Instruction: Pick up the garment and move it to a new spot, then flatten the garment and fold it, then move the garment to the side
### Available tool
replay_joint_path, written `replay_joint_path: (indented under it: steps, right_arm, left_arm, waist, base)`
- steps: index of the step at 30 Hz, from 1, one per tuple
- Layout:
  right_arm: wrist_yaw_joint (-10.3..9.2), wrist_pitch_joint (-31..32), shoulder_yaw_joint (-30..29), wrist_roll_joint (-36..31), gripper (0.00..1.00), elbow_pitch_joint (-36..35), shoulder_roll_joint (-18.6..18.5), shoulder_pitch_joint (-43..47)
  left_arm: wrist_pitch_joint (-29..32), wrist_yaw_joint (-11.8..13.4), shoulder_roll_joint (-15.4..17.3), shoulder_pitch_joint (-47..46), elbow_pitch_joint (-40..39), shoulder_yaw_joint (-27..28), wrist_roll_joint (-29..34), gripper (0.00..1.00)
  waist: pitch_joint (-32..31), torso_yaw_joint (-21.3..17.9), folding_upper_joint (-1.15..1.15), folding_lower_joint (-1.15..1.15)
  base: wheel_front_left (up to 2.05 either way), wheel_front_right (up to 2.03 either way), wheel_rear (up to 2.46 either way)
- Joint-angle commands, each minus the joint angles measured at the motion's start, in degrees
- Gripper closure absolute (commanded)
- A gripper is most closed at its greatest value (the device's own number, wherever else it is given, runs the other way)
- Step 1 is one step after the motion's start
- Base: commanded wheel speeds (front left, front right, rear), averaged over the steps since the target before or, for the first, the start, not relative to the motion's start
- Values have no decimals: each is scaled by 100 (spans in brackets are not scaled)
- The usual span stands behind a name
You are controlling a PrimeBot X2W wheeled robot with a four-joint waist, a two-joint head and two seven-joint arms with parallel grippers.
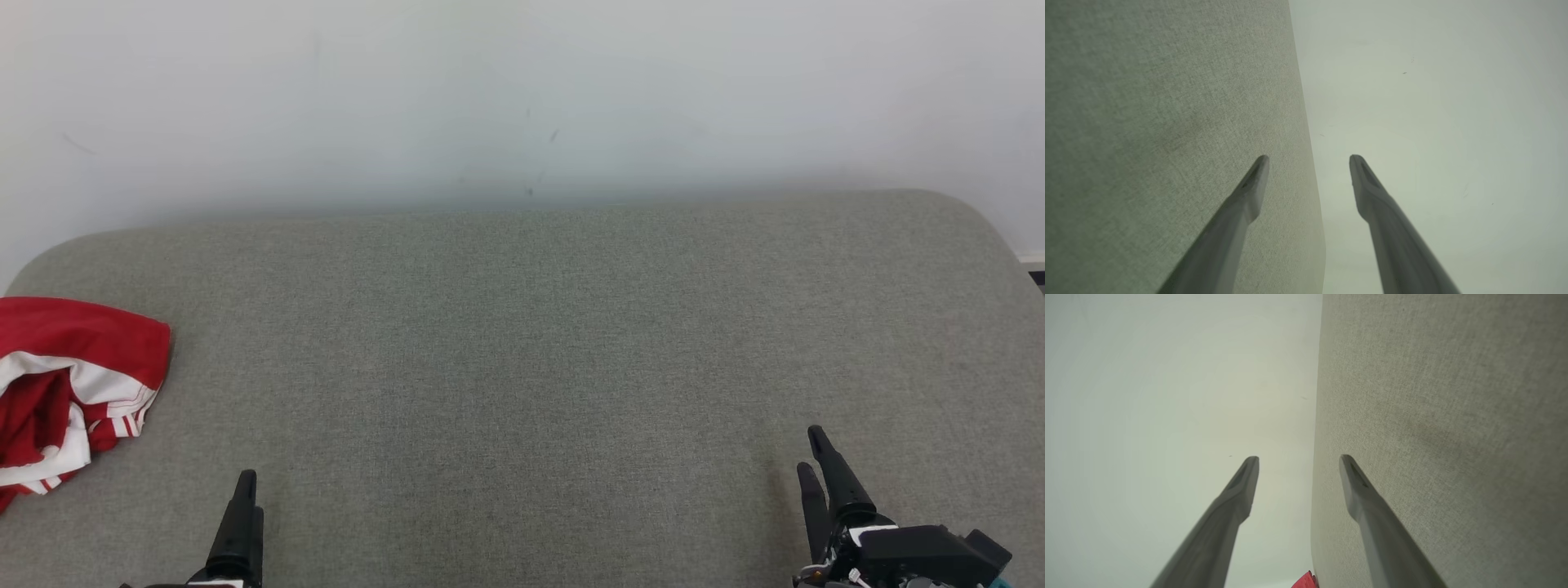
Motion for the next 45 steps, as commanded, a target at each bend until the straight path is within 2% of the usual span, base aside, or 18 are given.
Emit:
replay_joint_path:
  steps: [1,18,45]
  right_arm:
    - [9,-86,79,-192,0,-92,-106,-117]
    - [18,-514,211,-2109,0,-67,-123,-126]
    - [30,-1032,424,-4246,0,214,-172,-246]
  left_arm:
    - [-85,0,39,-66,-88,-32,312,0]
    - [-515,55,35,36,-123,-138,2469,0]
    - [-1036,208,51,81,12,-266,4755,0]
  waist:
    - [2,-1,0,0]
    - [21,-13,0,0]
    - [66,-34,0,0]
  base:
    - [0,0,0]
    - [0,0,0]
    - [0,0,0]
